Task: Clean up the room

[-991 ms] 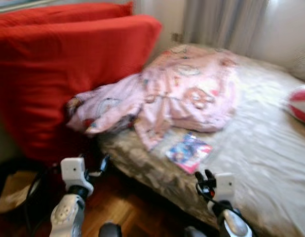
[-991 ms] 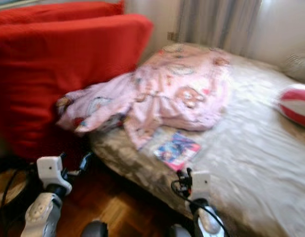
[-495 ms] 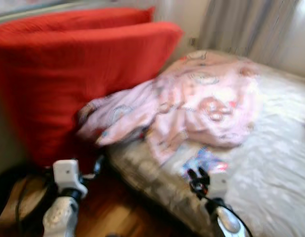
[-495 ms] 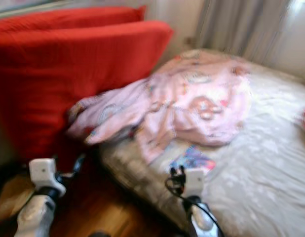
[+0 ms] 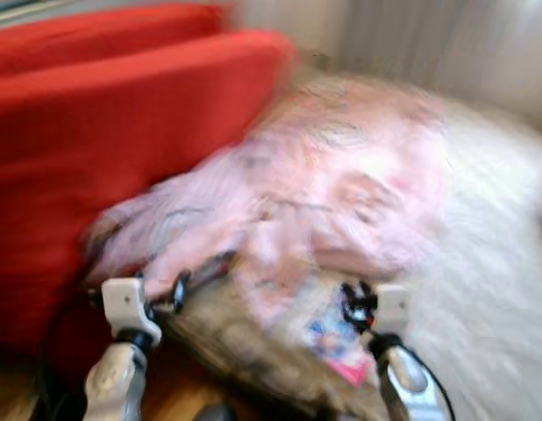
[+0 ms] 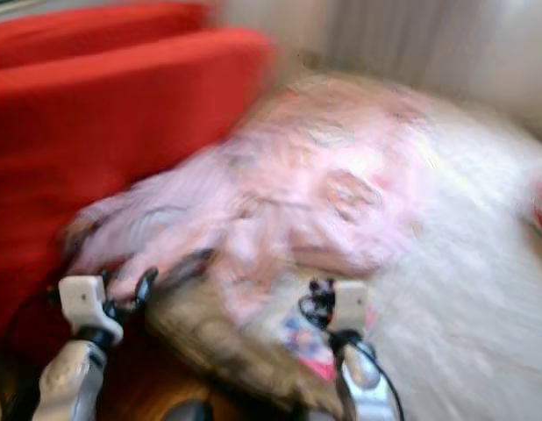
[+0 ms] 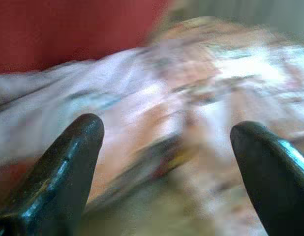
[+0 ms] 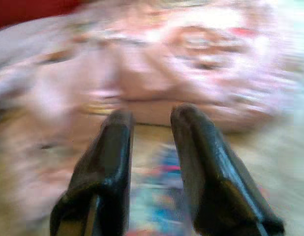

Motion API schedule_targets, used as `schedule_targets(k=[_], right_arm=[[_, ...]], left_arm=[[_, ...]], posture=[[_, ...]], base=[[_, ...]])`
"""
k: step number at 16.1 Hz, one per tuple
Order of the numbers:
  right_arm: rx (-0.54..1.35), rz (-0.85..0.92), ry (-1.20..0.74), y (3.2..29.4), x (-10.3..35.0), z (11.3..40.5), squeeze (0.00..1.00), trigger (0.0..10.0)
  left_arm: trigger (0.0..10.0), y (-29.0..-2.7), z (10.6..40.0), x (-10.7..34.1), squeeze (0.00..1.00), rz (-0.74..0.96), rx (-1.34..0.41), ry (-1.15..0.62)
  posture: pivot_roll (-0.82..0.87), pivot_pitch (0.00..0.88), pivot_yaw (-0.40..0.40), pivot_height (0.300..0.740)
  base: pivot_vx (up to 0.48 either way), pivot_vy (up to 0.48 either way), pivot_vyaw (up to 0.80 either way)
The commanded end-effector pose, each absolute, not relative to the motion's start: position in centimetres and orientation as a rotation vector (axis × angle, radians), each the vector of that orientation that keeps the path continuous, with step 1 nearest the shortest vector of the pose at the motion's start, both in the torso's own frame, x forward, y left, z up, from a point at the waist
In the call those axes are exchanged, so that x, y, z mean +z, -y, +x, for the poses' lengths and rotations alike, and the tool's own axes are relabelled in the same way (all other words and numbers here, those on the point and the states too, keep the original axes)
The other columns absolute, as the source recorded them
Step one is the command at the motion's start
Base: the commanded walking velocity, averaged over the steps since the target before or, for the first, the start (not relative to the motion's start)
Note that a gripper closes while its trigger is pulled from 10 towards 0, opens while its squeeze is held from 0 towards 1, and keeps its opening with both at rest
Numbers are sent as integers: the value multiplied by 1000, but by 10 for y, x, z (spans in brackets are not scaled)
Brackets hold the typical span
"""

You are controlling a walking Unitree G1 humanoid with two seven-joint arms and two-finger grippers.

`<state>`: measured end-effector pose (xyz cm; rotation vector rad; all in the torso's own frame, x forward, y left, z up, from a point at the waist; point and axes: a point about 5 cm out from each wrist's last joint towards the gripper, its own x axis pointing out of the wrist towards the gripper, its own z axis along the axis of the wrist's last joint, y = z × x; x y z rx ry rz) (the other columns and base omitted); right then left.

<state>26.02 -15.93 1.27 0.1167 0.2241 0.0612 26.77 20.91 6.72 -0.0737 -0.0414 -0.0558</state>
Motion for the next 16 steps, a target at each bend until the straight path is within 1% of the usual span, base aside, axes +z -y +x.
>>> schedule_targets(k=[1,4,7,8,11,15,16], right_arm=[[-4,140,-259,168,4,254,0,10000],[-64,127,-259,173,5,259,0,10000],[-59,117,-288,173,-1,257,0,10000],[-48,121,-315,172,-4,258,0,10000],[3,121,-281,165,-1,259,0,10000],[9,121,-312,159,-5,262,0,10000],[-33,148,-341,162,-7,265,0,10000]], left_arm=[[10000,-209,263,63,0,-80,-63,21],[10000,-210,262,63,0,-81,-69,21],[10000,-208,262,63,0,-81,-75,18],[10000,-208,262,63,0,-79,-81,15],[10000,-207,261,63,0,-77,-89,12],[10000,-205,262,63,0,-80,-93,8],[10000,-204,261,64,0,-82,-94,8]], posture=[[26,52,-47,645],[26,58,-44,645],[29,64,-39,645],[29,64,-39,640],[29,69,-37,600],[38,77,-35,600],[46,84,-29,600]], base=[[0,0,0],[0,0,0],[0,0,0],[0,0,0],[0,0,0],[0,0,0],[0,0,0]])
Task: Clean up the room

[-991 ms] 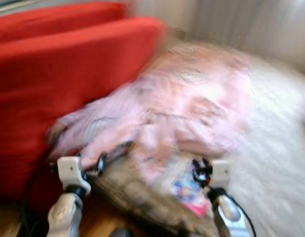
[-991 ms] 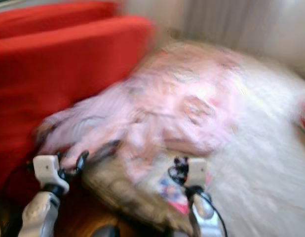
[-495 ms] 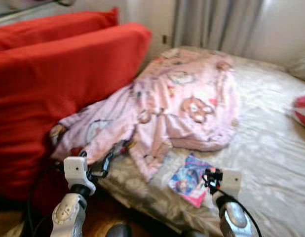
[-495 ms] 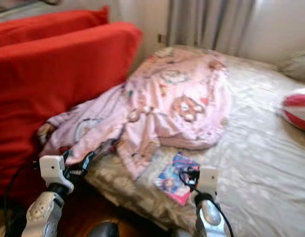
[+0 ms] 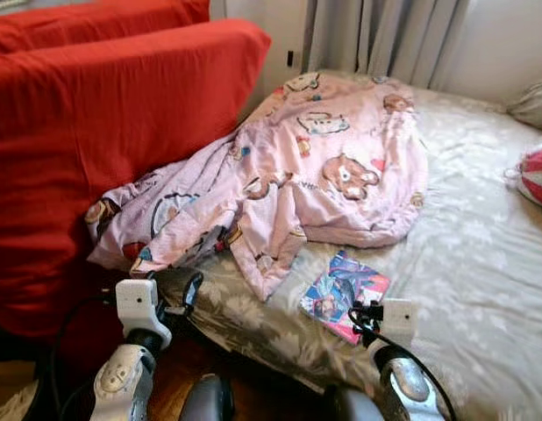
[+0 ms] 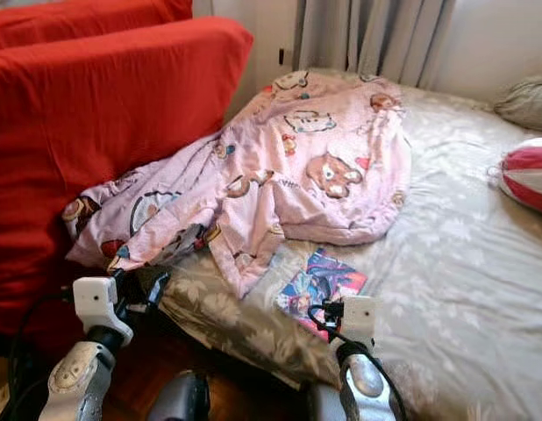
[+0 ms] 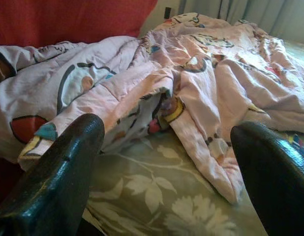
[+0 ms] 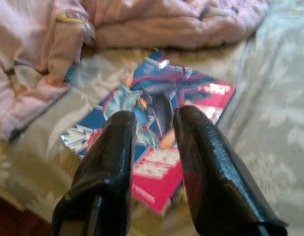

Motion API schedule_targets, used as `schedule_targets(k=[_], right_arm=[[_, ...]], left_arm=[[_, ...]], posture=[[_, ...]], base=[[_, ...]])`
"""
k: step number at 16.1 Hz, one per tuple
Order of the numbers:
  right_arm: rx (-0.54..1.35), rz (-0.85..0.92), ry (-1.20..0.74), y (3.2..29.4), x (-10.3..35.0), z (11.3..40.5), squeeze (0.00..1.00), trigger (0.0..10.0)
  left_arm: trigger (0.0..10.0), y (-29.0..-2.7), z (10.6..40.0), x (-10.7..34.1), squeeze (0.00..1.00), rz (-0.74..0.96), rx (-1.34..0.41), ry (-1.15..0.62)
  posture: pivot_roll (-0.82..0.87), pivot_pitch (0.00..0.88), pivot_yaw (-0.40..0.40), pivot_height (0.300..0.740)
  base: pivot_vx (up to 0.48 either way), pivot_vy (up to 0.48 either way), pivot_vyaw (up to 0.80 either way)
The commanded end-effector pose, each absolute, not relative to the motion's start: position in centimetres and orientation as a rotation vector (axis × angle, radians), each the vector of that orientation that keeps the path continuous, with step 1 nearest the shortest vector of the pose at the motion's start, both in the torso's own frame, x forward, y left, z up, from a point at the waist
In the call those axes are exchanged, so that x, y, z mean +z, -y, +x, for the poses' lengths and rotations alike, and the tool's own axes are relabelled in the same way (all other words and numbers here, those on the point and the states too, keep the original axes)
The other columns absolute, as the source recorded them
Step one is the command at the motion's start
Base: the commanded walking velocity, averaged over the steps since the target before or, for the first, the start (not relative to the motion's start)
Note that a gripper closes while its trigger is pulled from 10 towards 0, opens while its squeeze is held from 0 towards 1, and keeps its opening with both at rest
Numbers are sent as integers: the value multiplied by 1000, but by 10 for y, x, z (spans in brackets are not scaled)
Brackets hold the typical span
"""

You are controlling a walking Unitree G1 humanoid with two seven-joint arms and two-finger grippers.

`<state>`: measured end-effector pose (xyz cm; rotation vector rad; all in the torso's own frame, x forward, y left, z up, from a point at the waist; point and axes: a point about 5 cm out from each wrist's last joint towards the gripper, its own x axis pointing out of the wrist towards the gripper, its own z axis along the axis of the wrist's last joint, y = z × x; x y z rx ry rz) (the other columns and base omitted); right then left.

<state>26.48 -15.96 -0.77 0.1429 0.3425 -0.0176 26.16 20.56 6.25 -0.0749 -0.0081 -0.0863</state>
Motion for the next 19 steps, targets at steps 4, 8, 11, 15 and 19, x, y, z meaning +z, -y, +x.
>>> schedule_targets(k=[4,8,11,15,19], right_arm=[[-111,239,-407,169,-7,281,0,10000],[-187,251,-479,175,-6,291,1000,10000],[-184,270,-466,173,0,299,965,10000],[-197,286,-450,175,9,308,0,10000],[-234,331,-435,179,17,317,0,10000]], left_arm=[[10000,-203,264,69,0,-83,-102,17],[10000,-208,258,72,0,-70,-114,12],[10000,-207,261,80,0,-64,-120,19],[10000,-203,254,79,0,-49,-146,-2],[10000,-211,241,78,0,-42,-130,-32]], posture=[[74,103,-16,600],[118,140,-5,600],[149,176,9,600],[159,211,21,600],[181,241,26,600]], base=[[0,0,0],[0,0,0],[0,0,0],[0,0,0],[0,0,0]])
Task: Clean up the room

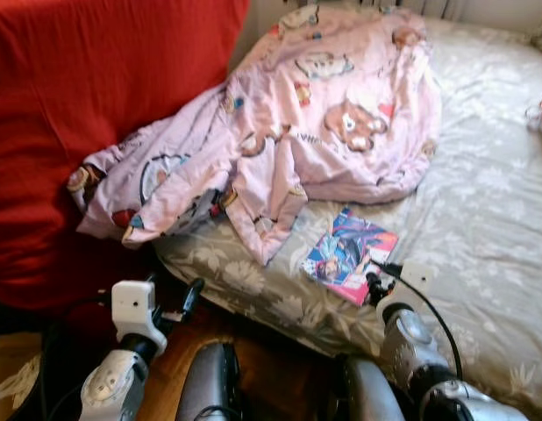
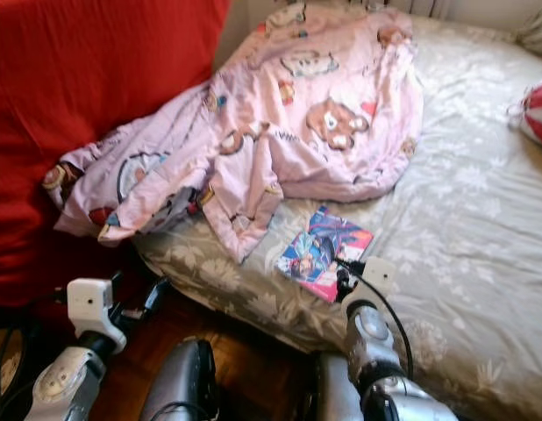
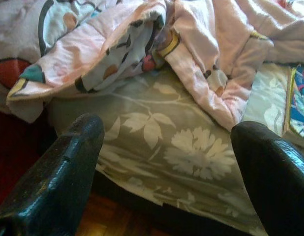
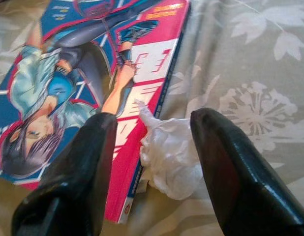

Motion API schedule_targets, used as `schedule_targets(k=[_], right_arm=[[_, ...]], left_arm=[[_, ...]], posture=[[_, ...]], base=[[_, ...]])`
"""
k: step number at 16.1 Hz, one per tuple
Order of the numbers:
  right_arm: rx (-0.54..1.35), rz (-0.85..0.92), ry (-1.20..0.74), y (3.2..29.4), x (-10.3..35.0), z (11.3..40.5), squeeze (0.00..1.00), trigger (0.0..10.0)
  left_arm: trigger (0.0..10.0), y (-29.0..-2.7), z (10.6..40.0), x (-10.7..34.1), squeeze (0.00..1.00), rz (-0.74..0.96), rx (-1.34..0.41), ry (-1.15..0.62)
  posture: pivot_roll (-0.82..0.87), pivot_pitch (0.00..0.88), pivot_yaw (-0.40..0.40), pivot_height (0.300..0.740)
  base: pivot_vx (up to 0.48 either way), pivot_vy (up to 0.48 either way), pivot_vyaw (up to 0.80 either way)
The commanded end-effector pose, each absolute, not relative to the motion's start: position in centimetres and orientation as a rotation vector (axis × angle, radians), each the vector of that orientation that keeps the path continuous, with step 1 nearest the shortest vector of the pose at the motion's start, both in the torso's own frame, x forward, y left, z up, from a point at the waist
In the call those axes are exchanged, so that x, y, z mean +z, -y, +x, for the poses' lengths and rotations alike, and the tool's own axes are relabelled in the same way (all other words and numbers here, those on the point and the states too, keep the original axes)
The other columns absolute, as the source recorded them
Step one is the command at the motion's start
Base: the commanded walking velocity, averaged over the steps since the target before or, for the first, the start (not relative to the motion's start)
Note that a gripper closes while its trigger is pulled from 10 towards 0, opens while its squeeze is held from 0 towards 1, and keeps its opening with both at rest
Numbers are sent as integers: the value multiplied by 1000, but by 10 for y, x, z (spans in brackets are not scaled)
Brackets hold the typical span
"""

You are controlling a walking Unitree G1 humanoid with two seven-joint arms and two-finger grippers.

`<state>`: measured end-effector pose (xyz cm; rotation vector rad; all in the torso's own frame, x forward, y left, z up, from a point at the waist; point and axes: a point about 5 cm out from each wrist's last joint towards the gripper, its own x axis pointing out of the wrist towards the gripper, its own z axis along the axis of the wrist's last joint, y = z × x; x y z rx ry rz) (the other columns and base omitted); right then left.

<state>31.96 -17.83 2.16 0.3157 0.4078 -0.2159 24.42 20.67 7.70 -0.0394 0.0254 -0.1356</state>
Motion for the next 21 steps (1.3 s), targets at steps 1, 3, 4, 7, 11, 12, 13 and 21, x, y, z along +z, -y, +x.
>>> schedule_targets(k=[1,3,4,7,11,12,13,21], right_arm=[[-253,353,-415,182,21,319,0,10000],[-258,354,-411,183,23,321,0,10000],[-258,356,-413,184,23,321,0,10000],[-283,450,-410,184,19,318,0,10000],[-277,457,-429,182,17,317,0,10000],[-276,468,-429,182,17,317,0,2510],[-276,481,-427,181,17,317,0,0],[-287,504,-442,180,14,315,0,0]], left_arm=[[10000,-211,240,78,0,-41,-128,-36],[10000,-211,239,79,0,-39,-128,-42],[10000,-211,239,79,0,-37,-129,-44],[10000,-211,236,80,0,-36,-129,-50],[10000,-212,234,80,0,-26,-124,-60],[10000,-212,234,80,0,-25,-125,-62],[10000,-212,233,80,0,-22,-128,-63],[10000,-215,229,79,0,-8,-121,-82]], posture=[[183,242,28,600],[183,241,27,600],[184,243,27,600],[190,250,28,600],[196,254,29,600],[198,256,29,600],[200,256,29,600],[203,255,29,600]], base=[[0,0,0],[0,0,0],[0,0,0],[0,0,0],[0,0,0],[0,0,0],[0,0,0],[0,0,0]])
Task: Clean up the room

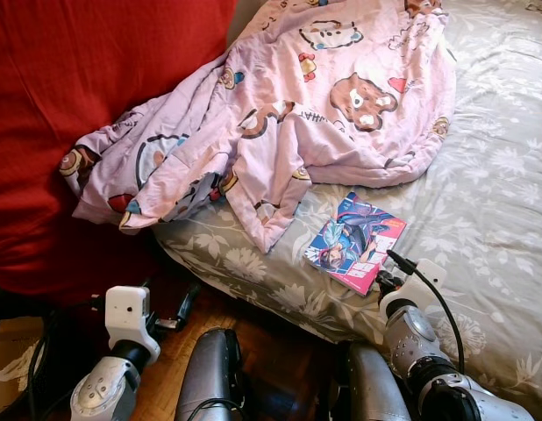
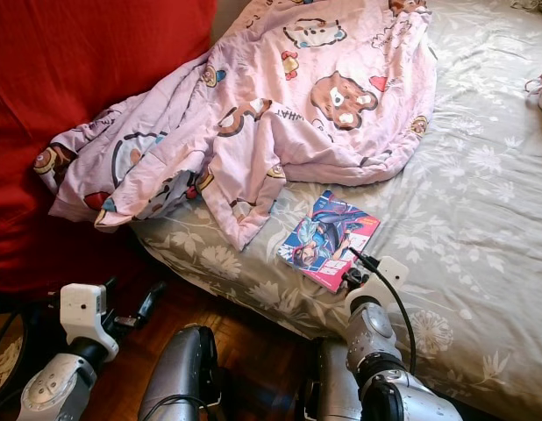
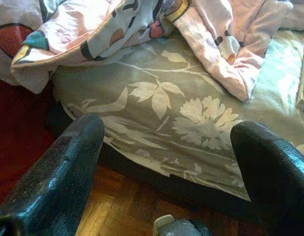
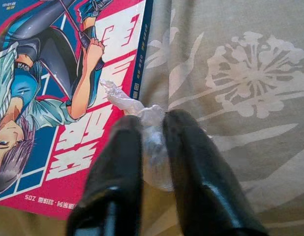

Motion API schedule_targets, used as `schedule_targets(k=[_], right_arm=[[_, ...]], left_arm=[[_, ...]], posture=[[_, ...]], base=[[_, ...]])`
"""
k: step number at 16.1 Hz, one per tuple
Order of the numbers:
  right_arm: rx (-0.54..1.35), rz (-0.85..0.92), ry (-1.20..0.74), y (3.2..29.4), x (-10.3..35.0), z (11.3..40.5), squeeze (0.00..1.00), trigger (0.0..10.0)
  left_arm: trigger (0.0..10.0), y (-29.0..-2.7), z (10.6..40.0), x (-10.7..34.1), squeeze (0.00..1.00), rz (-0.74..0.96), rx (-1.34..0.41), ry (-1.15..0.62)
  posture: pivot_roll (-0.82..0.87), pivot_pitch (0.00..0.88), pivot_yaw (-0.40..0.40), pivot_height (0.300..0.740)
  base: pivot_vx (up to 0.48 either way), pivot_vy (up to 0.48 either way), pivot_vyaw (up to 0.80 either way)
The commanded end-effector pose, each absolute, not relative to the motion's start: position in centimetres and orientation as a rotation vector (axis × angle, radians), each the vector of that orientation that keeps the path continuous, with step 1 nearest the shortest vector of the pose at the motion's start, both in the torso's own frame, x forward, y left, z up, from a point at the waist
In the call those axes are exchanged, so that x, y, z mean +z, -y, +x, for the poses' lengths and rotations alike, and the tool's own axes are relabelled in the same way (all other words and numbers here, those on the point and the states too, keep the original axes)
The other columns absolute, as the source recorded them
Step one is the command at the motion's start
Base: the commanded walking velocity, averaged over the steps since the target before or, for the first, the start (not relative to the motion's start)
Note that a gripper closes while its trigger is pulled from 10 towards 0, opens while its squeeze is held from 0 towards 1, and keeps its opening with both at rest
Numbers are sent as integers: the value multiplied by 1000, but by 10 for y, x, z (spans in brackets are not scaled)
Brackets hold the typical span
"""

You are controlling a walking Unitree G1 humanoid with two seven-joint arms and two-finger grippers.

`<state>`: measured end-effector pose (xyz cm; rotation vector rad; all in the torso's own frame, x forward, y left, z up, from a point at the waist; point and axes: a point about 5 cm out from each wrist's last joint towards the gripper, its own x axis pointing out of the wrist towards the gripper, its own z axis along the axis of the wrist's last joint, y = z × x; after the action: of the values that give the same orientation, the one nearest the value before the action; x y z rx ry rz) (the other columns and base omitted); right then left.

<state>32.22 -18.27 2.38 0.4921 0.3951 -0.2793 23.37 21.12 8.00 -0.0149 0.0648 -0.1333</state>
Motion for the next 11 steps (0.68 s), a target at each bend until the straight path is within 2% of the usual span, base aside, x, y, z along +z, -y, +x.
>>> schedule_targets(k=[1,11], right_arm=[[-287,504,-442,180,14,315,0,0],[-281,488,-467,179,8,309,0,0]], left_arm=[[10000,-215,230,79,0,-8,-121,-82],[10000,-215,229,77,0,-3,-119,-92]], posture=[[203,255,29,600],[203,250,28,600]], base=[[0,0,0],[0,0,0]])
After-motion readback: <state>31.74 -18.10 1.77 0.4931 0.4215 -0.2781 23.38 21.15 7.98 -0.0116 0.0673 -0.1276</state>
